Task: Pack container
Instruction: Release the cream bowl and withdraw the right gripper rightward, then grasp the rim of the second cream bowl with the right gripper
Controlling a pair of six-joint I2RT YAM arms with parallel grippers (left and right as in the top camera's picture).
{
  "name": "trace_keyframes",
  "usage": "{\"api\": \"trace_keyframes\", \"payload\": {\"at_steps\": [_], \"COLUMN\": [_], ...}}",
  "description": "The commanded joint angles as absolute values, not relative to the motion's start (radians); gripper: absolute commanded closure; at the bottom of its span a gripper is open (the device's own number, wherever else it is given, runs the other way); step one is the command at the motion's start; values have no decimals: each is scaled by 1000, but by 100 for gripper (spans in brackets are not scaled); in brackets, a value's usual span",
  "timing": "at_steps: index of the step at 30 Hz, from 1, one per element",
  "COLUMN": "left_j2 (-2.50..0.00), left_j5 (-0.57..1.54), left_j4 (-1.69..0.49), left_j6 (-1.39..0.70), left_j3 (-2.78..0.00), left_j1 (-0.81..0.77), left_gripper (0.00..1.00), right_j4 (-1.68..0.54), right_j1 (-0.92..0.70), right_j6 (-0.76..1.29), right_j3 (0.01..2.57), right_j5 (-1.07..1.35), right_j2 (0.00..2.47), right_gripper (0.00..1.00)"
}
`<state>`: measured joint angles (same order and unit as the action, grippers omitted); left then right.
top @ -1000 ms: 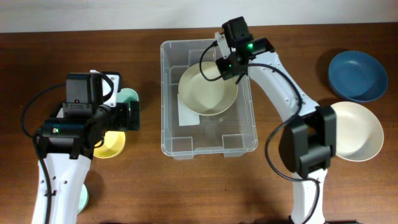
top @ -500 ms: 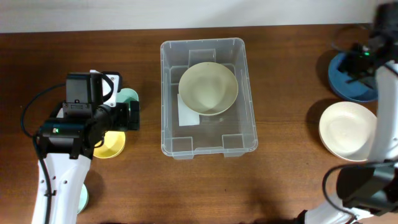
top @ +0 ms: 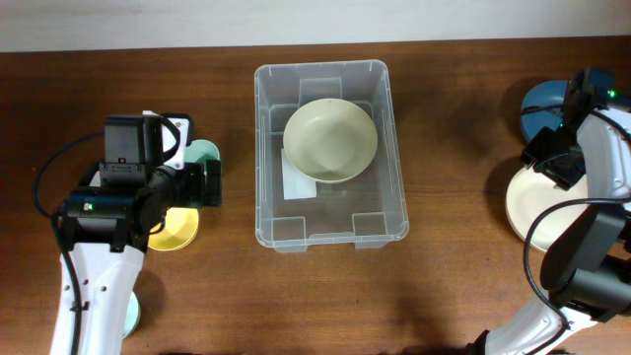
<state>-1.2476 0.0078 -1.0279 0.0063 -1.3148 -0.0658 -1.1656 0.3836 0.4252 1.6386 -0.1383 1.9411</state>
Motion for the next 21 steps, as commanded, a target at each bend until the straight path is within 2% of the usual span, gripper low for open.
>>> {"api": "trace_keyframes", "payload": {"at_steps": [1,10,16,21], "left_j2": [-1248,-1248,-1248,-1248], "left_j5": [4,4,4,4], "left_j4": [-1025,-1025,-1025,-1025], "left_j6": [3,3,3,3], "left_j3": [-1332,-1332,-1332,-1332], "left_j1": [-62,-62,-62,-62], "left_gripper": [0,0,0,0], "right_j4": [-1147,-952,-858,-801], "right_j1": [382,293,309,315], "right_j6": [420,432,533,538], "right_j3": [1617,1504,1380,1322], "right_j5": [-139,-148,-195,-241], "right_j2": [1937,1938,1938,1938], "right_gripper": [44,43,42,43]}}
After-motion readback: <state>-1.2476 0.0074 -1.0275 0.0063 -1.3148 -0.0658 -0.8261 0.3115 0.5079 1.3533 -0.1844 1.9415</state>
